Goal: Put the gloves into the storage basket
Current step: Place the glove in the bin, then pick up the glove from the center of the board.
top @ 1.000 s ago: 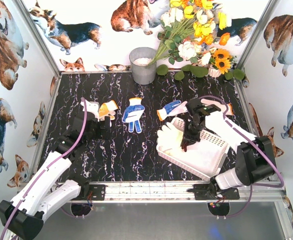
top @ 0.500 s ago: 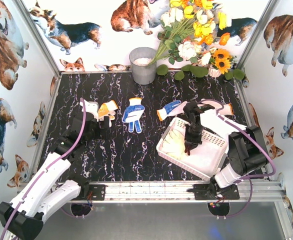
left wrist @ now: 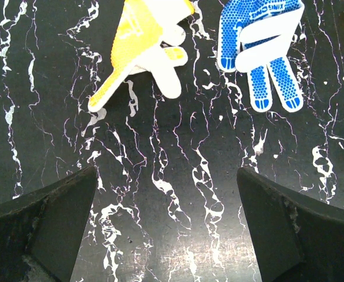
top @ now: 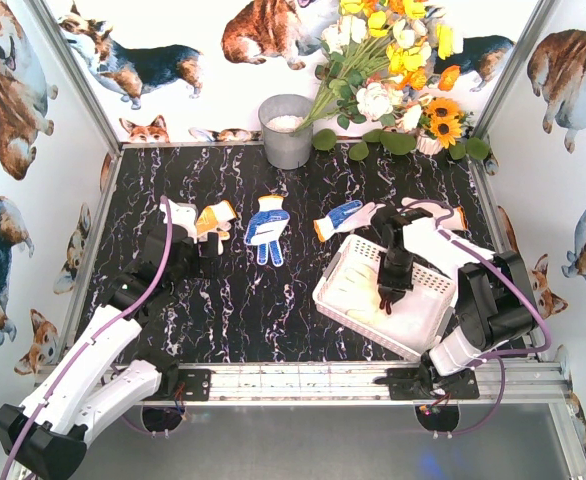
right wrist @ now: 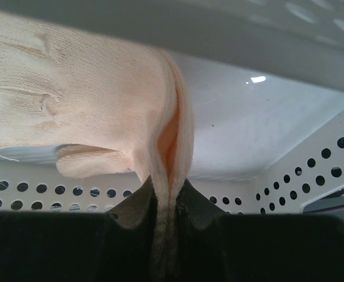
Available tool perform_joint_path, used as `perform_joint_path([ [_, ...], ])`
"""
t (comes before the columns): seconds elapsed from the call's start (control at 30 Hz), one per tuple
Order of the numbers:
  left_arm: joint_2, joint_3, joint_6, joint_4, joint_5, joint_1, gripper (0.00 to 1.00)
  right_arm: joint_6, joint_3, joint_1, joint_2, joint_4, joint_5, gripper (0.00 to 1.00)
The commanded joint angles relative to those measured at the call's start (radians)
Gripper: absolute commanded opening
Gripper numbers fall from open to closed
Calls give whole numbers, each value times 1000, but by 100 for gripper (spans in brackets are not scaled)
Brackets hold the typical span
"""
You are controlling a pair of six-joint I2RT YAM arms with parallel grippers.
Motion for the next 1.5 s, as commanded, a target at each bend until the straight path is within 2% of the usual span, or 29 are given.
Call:
perform_joint_path([
  [0.0, -15, 1, 7, 21, -5, 14, 100, -14, 14, -14, -17, -32, 41, 0],
  [0.13, -19, 1, 7, 23, -5, 14, 100, -36, 11, -23, -26, -27, 42, 1],
  [0.27, -14, 1, 7, 21, -6, 15, 100, -46, 22, -23, -39, -32, 45, 38],
  [0.37, -19, 1, 6, 21, -8, 14, 100, -45, 26, -23, -69, -47, 62, 53],
  [0.43, -20, 1, 5, 21, -9, 14, 100, -41, 27, -23, -97, -64, 78, 58],
  [0.7, -16, 1, 5, 21, -13, 14, 100, 13, 90, -23, -247, -184, 236, 60],
  [0.87, -11, 1, 7, 23, -16, 14, 100, 52, 69, -23, -346, -155, 292, 58],
  [0.97, -23, 1, 14, 37, 4, 14, 100, 73, 19, -22, -448, -71, 303, 56],
  [1.13, -37, 1, 2, 42, 4, 16, 100, 30, -63, -22, -661, 142, 229, 57],
  [1.23, -9, -30, -25, 75, 26, 17, 100, 10, -110, -23, -778, 256, 216, 69],
  [1.33, 93, -18, -52, 119, 43, 23, 100, -22, -153, -23, -868, 373, 173, 78],
  [1.47, 274, 98, -38, 160, 33, 35, 100, -74, -159, -23, -915, 429, 120, 79],
])
